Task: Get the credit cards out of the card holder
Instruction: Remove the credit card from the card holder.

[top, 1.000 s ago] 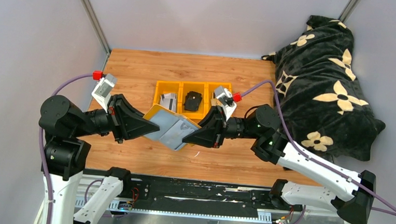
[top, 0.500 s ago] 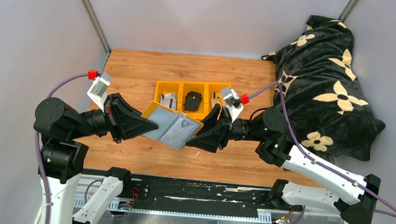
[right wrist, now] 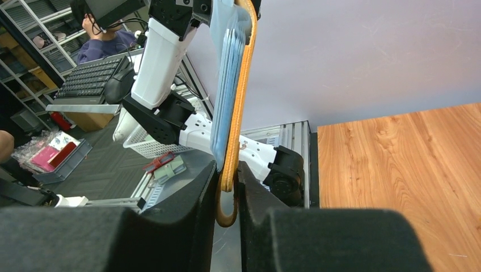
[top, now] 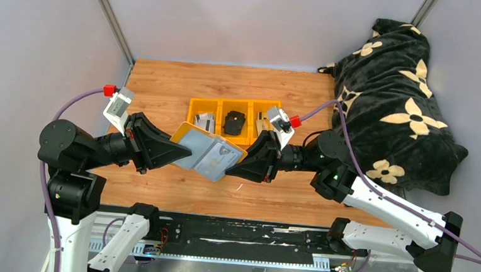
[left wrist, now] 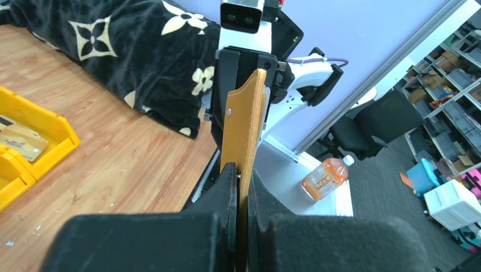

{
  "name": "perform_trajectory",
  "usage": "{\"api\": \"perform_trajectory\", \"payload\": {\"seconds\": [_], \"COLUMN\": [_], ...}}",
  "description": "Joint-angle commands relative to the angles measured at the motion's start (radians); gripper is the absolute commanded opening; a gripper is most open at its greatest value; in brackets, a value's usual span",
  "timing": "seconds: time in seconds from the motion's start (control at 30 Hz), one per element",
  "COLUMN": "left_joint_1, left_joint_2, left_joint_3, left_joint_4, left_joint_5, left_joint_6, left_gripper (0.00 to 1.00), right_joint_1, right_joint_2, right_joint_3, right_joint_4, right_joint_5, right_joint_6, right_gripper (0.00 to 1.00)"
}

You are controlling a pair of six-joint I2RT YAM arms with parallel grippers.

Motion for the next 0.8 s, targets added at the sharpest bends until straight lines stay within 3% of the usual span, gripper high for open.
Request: {"api": "perform_trajectory", "payload": {"seconds": [0.0, 0.37, 0.63, 0.77], "left_joint_1": [0.001, 0.001, 0.001, 0.002], "left_joint_2": [0.006, 0.021, 0.002, 0.005], "left_joint_3": [0.023, 0.03, 0.034, 0.043], "left_joint_4": [0.011, -0.058, -0.062, -0.079], "left_joint_5": [-0.012, -0.022, -0.021, -0.019], "left_joint_6": [-0.01, 0.06, 0.088, 0.106], "left_gripper": [0.0, 0.0, 0.0, 0.0], "right_joint_1": [0.009, 0.018, 0.019, 0.019], "right_joint_2": [-0.007, 0.04, 0.017, 0.016], "right_joint_3": [0.031, 0.09, 0.041, 0.041], "right_joint_4": [0.011, -0.035, -0.004, -0.01], "right_joint_5": [0.01, 0.083, 0.097, 0.082], "right_joint_6": [-0.011, -0.032, -0.032, -0.038], "right_gripper": [0.21, 0.17, 0.18, 0.25]}}
